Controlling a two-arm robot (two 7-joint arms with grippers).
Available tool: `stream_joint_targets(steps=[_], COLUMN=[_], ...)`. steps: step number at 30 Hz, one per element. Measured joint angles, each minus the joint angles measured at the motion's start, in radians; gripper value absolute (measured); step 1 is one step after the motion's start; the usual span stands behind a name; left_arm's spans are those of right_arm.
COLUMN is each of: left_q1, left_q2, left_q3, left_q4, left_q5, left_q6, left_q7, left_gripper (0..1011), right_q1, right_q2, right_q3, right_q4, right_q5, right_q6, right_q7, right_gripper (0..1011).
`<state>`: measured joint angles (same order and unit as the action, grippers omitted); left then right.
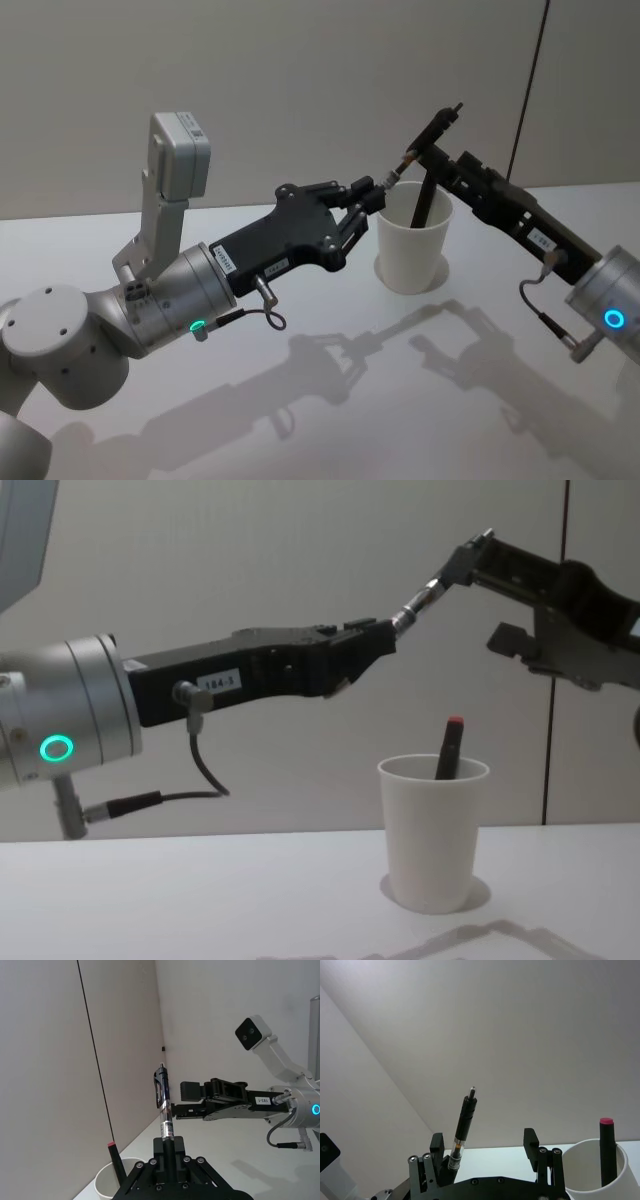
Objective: Place the pen into the pen holder.
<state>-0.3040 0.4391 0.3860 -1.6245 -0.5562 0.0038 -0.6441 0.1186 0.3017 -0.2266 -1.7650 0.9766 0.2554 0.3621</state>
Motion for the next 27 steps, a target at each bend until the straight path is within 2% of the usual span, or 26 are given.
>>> stream_joint_targets(steps=[27], left_q1=[-0.001], left_q2=[0.0], left_q3=[0.0], left_q4=[0.0], left_q5=[-0.002], left_q6=[0.0], left_q7=[-0.005], left_gripper=[115], right_q1=[0.067], right_q2=[-0.034], right_q3=[-0.029], right_q4=[0.082], right_q5=[0.017], right_q6=[0.005], right_q7=[0.06], right_gripper=[1001])
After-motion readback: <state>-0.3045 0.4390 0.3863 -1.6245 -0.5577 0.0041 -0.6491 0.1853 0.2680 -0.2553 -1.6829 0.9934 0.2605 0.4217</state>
